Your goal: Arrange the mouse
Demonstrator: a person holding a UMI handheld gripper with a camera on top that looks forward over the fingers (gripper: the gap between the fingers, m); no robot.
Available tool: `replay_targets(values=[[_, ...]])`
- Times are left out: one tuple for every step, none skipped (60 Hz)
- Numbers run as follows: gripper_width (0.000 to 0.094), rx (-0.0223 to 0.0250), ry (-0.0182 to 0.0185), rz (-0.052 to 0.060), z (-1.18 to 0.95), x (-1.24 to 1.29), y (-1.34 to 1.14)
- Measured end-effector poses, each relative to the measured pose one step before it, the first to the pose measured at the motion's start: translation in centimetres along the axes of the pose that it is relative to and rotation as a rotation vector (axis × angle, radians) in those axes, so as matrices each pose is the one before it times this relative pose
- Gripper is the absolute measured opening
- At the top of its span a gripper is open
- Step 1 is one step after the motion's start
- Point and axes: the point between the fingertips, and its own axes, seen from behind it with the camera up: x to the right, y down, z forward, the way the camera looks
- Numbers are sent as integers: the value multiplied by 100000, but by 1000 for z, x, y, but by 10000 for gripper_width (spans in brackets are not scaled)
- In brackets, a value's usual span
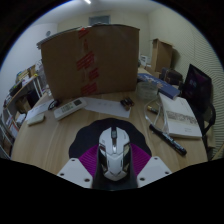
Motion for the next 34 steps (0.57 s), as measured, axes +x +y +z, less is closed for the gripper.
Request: replay_targets(values=[[478,63,-58,-113,35,-3,-129],[497,-652,-142,-327,13,-21,29],[509,-297,-232,-490,45,-16,-76],[597,-533,-352,-625,27,-22,-7],[614,-793,-577,-419,22,-65,48],[572,-534,-459,-191,115,-15,19],[585,-657,-478,182,-108,-103,7],[657,-958,-565,450,-135,-121,72],[739,-938,-619,633,-179,-154,82],[764,-749,-502,798,-236,-135,71],[788,-562,-382,867,-248,-127,59],[813,-378,-267,797,-323,-130,51],[838,23,-46,977,-358,-111,4],[832,46,-17,973,-421,-145,52],[827,31,96,962,-473,-163,61],[823,-57,210,897,-508,-209,133],[814,-87,632,784,-520,-145,215],[821,-58,589,588,-620,-136,224],[823,12,684,345,-663,-123,234],[820,56,802,102,-695,-106,237],[823,90,953,-49,-732,-97,247],[824,189,1018,-5,-793,-110,260],[823,201,994,61,-836,-113,270],[824,127,915,107,-854,-161,293],[826,-72,692,196,-997,-201,354],[825,155,541,326,-875,-309,350],[826,240,326,417,-926,-336,297],[824,338,88,701,-871,-334,332],[823,352,25,917,-875,-369,337],[827,199,106,1143,-867,-351,347],[826,60,208,1314,-867,-324,383],[824,-52,178,1316,-849,-293,420],[825,-18,56,1222,-791,-283,412],[827,81,-90,1123,-779,-280,375]])
